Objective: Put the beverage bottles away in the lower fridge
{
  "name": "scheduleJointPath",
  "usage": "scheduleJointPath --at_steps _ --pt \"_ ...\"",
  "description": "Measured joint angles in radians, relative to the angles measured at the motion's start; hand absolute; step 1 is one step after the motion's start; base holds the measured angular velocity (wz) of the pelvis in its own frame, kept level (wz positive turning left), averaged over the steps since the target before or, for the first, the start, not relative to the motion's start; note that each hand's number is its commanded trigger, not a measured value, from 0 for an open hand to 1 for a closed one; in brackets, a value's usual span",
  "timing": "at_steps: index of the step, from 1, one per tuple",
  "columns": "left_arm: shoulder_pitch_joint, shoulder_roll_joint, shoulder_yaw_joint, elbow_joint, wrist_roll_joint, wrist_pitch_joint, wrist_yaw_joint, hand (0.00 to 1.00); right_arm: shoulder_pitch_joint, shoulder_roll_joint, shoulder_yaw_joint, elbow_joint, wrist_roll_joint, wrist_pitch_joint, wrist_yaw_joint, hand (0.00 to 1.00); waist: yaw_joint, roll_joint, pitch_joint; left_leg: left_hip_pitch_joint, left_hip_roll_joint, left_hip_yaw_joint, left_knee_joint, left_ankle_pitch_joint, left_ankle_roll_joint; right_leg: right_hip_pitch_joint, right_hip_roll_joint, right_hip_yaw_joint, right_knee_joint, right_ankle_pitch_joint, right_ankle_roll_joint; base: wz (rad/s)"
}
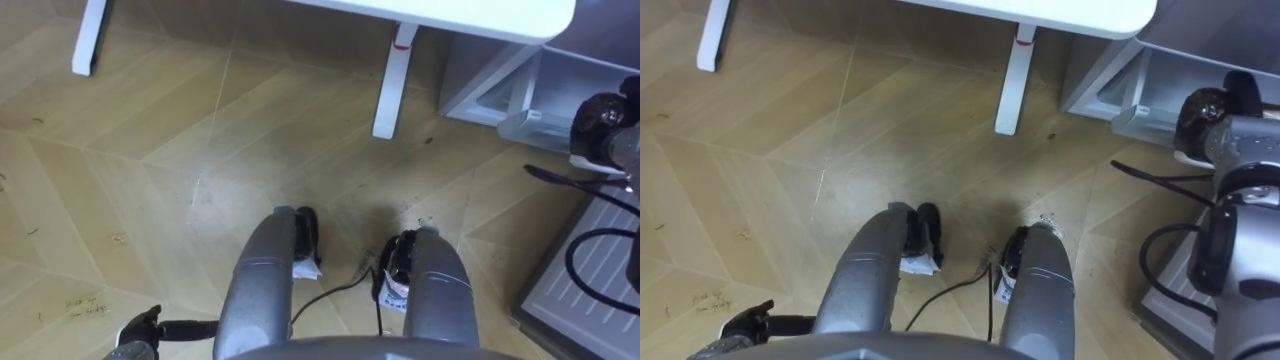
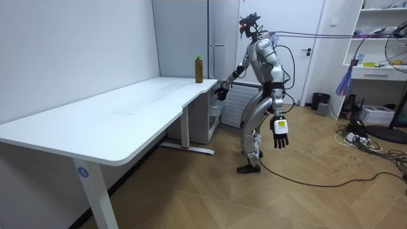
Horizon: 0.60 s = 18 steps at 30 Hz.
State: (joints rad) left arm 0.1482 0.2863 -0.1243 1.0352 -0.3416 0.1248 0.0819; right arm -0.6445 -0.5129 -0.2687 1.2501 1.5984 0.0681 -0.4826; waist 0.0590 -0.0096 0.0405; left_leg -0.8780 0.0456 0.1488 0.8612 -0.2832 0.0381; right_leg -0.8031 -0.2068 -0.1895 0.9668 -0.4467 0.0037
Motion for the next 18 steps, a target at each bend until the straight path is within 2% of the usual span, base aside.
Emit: scheduleJointPath --at_steps 7,10,15,16,17,18 --pt "0.0 0.001 0.0 0.001 -0.001 0.0 0.0 0.0 0.0 -0.012 0.0 -0.006 0.0 0.0 0.0 0.0 -0.002 -0.012 -0.0071 0.002 0.004 0.0 0.001 0.0 0.0 0.003 0.004 0.0 -0.001 0.001 -0.002 0.0" --pt "0.0 0.001 -0.001 0.003 -0.002 0.0 0.0 0.0 0.0 -0.012 0.001 -0.006 0.0 0.0 -0.003 0.0 0.0 -0.012 -0.0071 0.004 0.013 0.001 0.001 0.0 0.0 0.007 0.014 0.001 -0.01 0.007 -0.004 -0.06" --pt "0.001 0.001 -0.001 0.003 -0.003 0.0 0.0 0.0 0.0 -0.012 0.001 -0.008 0.0 -0.001 -0.02 0.0 -0.001 -0.012 -0.0068 0.018 0.014 0.003 -0.002 0.0 -0.001 0.019 0.016 0.004 -0.013 0.007 -0.004 -0.01" --pt "0.001 0.001 0.0 0.003 -0.001 0.0 0.0 0.0 0.0 -0.012 0.001 -0.008 -0.001 -0.001 -0.022 0.75 -0.001 -0.012 -0.0067 0.021 0.014 0.003 -0.002 -0.001 -0.001 0.022 0.016 0.004 -0.013 0.007 -0.004 0.0" --pt "0.001 0.001 0.0 0.003 -0.001 0.0 0.0 0.0 0.0 -0.012 0.001 -0.008 -0.001 -0.001 -0.022 1.0 -0.001 -0.012 -0.0067 0.024 0.014 0.004 -0.003 -0.001 -0.001 0.023 0.016 0.005 -0.013 0.007 -0.004 0.0" --pt "0.002 0.001 0.0 0.003 -0.001 0.0 0.0 0.0 0.0 -0.012 0.001 -0.008 -0.002 -0.001 -0.023 1.0 -0.001 -0.012 -0.0066 0.026 0.014 0.005 -0.003 -0.001 -0.001 0.024 0.016 0.006 -0.013 0.007 -0.004 -0.03"
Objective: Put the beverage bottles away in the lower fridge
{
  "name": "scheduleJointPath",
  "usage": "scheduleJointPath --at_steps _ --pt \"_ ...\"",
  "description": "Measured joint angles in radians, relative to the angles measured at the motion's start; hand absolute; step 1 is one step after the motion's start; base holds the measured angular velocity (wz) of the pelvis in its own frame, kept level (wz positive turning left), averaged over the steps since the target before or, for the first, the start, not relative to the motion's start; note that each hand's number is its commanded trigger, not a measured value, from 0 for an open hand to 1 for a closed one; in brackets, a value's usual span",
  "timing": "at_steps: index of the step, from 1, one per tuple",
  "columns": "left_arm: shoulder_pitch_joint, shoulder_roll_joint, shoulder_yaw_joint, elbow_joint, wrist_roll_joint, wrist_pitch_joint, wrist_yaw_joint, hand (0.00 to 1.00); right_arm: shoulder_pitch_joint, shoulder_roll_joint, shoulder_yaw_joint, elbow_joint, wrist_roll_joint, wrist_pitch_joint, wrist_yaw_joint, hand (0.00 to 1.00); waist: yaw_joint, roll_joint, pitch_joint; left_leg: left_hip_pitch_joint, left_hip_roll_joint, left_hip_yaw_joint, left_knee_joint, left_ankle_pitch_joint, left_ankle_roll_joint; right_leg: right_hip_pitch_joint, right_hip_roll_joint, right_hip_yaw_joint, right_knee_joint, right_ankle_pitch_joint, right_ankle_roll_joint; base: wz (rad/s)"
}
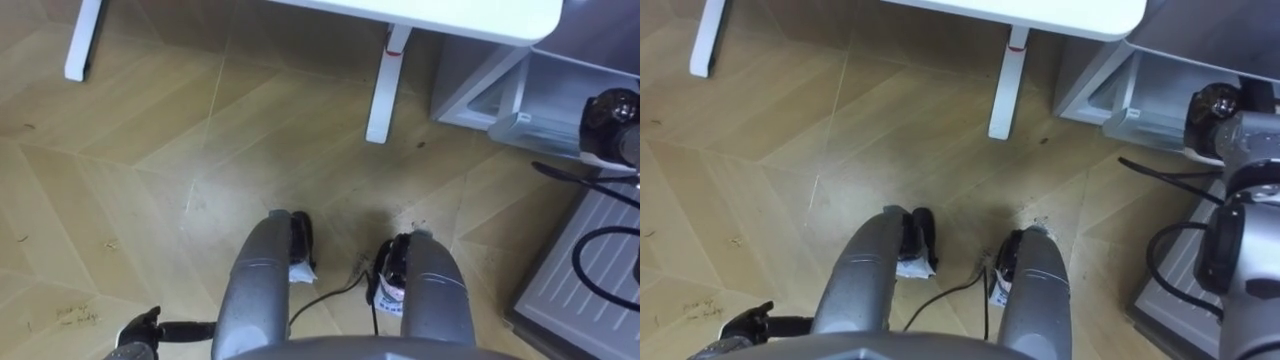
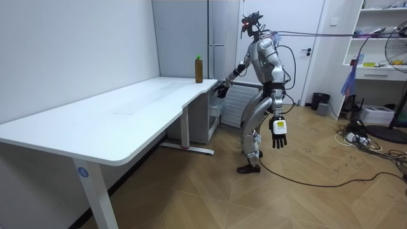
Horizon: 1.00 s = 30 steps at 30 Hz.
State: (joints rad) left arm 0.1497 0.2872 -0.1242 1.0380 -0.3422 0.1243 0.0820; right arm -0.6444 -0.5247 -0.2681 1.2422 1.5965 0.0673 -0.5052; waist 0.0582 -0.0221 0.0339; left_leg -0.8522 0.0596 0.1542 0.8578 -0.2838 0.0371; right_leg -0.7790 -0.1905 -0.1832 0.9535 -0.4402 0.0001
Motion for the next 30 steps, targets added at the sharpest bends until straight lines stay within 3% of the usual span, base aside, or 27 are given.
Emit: scheduleJointPath --at_steps 30 --pt "0.001 -0.001 -0.001 0.005 0.001 0.001 -0.033 0.0 0.0 0.0 0.007 -0.044 -0.106 -0.005 -0.021 1.0 0.019 0.01 -0.0019 0.02 -0.003 0.03 -0.027 0.0 -0.001 -0.007 -0.003 0.027 -0.002 -0.003 0.002 -0.01"
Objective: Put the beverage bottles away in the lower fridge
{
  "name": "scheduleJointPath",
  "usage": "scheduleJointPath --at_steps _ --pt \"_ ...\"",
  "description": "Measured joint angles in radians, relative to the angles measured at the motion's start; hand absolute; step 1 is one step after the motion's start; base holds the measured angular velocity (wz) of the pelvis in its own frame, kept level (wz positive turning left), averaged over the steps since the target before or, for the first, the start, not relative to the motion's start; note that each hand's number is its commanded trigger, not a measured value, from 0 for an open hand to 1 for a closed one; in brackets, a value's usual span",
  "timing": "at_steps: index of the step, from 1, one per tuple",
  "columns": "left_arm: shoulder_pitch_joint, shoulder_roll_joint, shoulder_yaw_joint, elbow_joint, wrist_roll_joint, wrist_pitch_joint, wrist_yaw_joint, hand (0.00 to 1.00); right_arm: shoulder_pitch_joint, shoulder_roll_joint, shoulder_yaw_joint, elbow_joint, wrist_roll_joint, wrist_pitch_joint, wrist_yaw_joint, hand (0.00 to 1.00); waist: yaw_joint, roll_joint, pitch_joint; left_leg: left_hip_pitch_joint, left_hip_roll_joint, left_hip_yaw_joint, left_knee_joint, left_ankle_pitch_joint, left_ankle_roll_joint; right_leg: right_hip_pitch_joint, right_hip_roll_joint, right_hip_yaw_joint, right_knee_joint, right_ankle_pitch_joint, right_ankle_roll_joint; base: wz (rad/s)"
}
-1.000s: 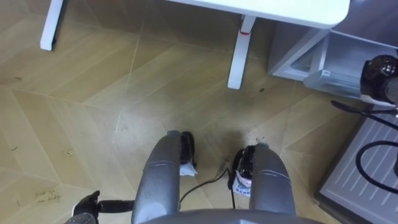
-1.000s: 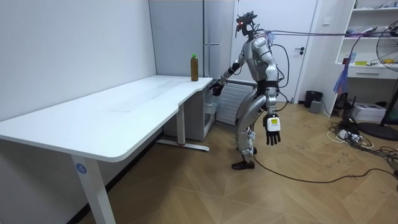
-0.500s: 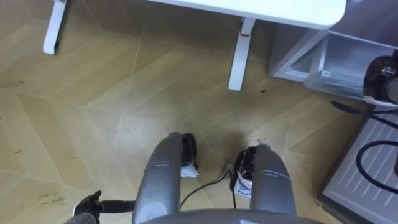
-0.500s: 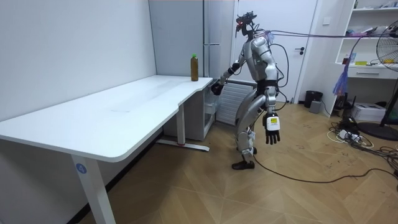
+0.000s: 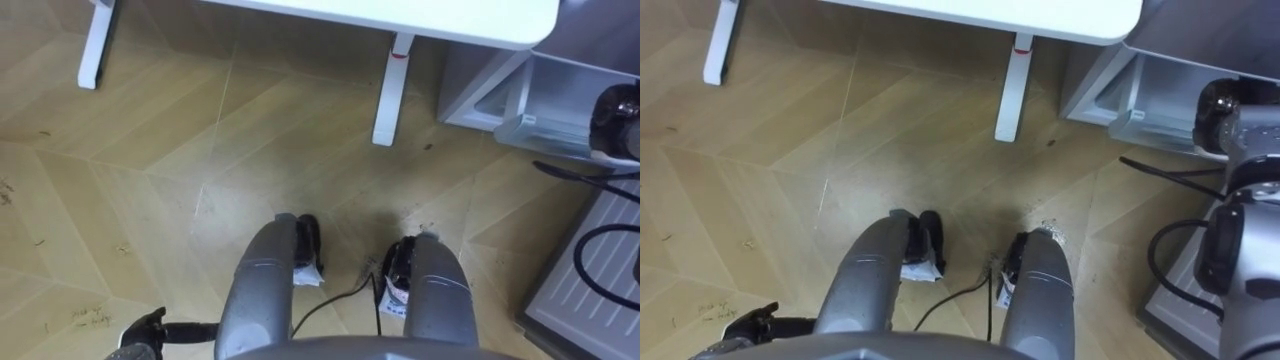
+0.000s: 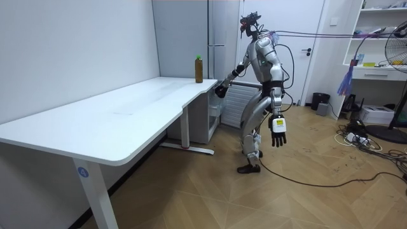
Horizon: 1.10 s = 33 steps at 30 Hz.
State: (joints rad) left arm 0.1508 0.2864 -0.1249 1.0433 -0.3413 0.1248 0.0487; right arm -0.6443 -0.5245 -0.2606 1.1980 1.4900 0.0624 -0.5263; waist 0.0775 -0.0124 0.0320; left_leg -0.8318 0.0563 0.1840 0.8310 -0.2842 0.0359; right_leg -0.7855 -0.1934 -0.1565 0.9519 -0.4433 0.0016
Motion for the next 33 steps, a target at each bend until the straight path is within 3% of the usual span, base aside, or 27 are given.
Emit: scheduleJointPath --at_steps 21,22,33 --pt "0.0 -0.001 0.0 0.0 0.003 0.002 0.001 0.0 0.0 0.0 0.0 -0.001 -0.043 0.0 -0.081 1.0 0.002 -0.001 0.0003 0.0 0.001 0.005 0.0 0.0 0.001 0.004 -0.007 -0.009 0.0 -0.001 0.0 0.01" --pt "0.0 -0.001 0.0 0.0 0.003 0.002 0.001 0.0 0.0 0.0 0.001 -0.001 -0.043 0.0 -0.088 0.0 0.002 0.0 0.0003 0.0 0.001 0.005 0.0 0.0 0.001 0.005 -0.007 -0.009 0.0 -0.001 0.0 0.0" --pt "0.0 -0.001 -0.001 -0.001 -0.001 -0.003 0.0 0.0 0.001 0.0 0.001 -0.026 0.014 -0.016 -0.046 0.0 -0.004 0.0 -0.0002 0.001 0.001 0.004 0.001 0.0 0.001 0.005 -0.004 -0.007 -0.001 -0.003 0.001 0.0"
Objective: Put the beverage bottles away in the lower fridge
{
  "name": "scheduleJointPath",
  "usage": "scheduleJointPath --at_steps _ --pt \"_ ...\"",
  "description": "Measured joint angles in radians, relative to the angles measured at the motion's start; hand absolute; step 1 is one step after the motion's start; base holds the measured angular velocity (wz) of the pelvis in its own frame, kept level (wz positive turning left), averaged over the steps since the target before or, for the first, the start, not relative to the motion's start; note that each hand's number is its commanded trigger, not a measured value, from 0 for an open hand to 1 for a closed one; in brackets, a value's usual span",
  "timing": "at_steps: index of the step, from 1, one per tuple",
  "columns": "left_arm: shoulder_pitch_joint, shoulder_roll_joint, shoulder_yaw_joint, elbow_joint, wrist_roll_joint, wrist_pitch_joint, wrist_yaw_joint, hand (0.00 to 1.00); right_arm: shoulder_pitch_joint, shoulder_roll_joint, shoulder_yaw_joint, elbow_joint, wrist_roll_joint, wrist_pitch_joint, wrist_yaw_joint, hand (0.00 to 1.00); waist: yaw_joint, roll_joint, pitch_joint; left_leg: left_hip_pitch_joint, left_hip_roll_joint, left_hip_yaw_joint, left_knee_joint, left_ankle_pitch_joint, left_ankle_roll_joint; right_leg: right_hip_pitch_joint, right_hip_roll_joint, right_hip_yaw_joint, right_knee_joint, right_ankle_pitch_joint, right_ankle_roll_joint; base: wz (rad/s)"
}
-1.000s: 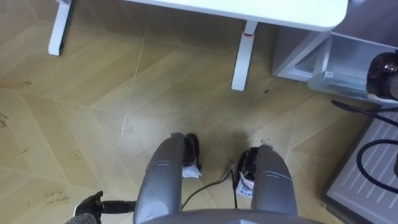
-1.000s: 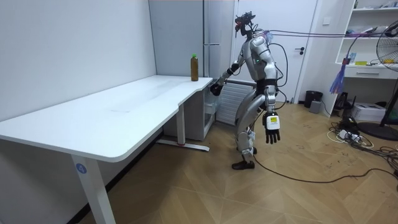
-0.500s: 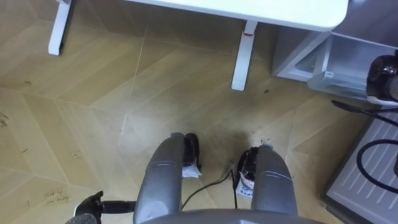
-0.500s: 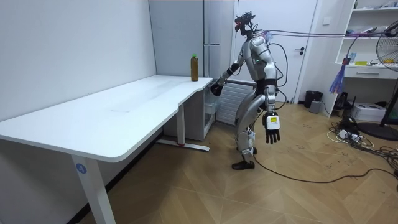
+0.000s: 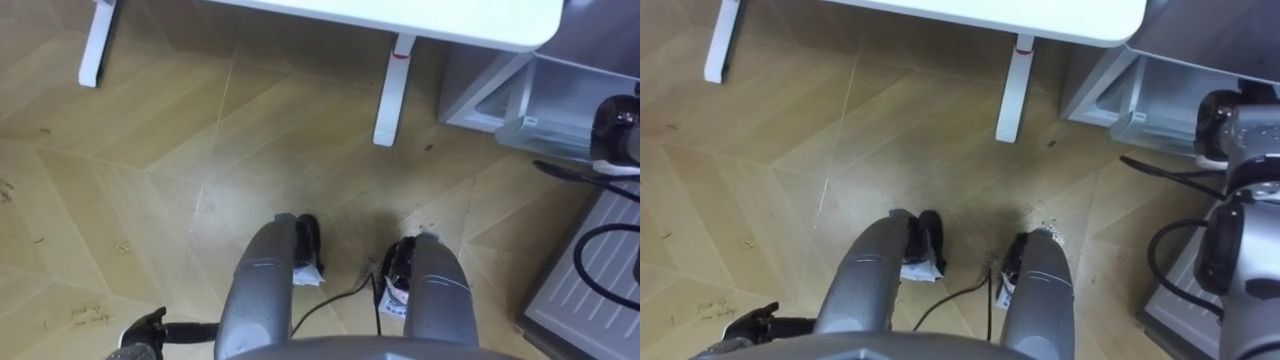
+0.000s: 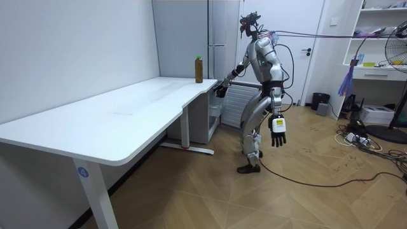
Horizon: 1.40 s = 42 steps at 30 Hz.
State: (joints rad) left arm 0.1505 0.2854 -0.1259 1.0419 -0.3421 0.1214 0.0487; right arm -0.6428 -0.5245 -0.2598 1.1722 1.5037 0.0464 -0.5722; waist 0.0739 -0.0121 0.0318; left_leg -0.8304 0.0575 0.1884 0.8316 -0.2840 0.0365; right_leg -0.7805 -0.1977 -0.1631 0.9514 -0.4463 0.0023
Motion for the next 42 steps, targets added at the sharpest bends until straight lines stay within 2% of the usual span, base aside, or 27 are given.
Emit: scheduleJointPath --at_steps 5,13,14,28,35,42 --pt "0.0 0.0 0.0 -0.001 0.0 -0.012 0.0 0.0 0.017 0.002 0.002 -0.001 0.033 -0.003 0.048 0.0 0.003 0.001 0.0 0.01 0.0 0.0 0.001 0.0 0.0 0.009 0.0 0.0 0.0 0.0 0.0 0.0" --pt "0.0 0.0 0.0 -0.001 -0.002 -0.013 0.001 0.0 0.029 0.003 0.003 -0.001 0.072 -0.003 0.097 0.0 0.004 0.003 -0.0002 0.011 0.0 0.001 -0.001 0.0 0.0 0.01 0.0 0.0 -0.001 0.0 -0.001 0.0" --pt "0.0 0.0 0.0 -0.001 -0.002 -0.013 0.001 0.0 0.03 0.003 0.003 -0.001 0.074 -0.003 0.098 1.0 0.004 0.003 -0.0002 0.011 0.0 0.001 0.0 0.0 0.0 0.011 0.0 0.0 -0.001 0.0 -0.001 0.0" --pt "0.008 0.002 0.002 0.002 0.001 -0.012 -0.001 0.0 0.043 0.003 0.014 -0.001 0.014 -0.003 0.142 1.0 0.009 0.003 0.0001 0.015 0.003 0.001 -0.002 0.0 0.0 0.013 0.003 0.001 -0.001 0.0 -0.001 0.0" --pt "0.01 0.002 0.001 0.001 0.004 -0.011 -0.001 0.0 0.043 0.003 0.015 -0.001 -0.053 -0.003 0.124 1.0 0.008 0.002 0.0003 0.012 0.003 0.001 0.0 0.0 0.0 0.011 0.002 0.0 0.0 0.0 -0.001 0.0" --pt "0.01 0.002 0.001 0.001 0.004 -0.01 -0.001 0.0 0.043 0.003 0.022 -0.002 -0.057 -0.003 0.095 1.0 0.007 0.002 0.0003 0.011 0.002 0.001 0.0 0.0 0.0 0.011 0.002 0.0 0.0 0.0 -0.001 0.0"
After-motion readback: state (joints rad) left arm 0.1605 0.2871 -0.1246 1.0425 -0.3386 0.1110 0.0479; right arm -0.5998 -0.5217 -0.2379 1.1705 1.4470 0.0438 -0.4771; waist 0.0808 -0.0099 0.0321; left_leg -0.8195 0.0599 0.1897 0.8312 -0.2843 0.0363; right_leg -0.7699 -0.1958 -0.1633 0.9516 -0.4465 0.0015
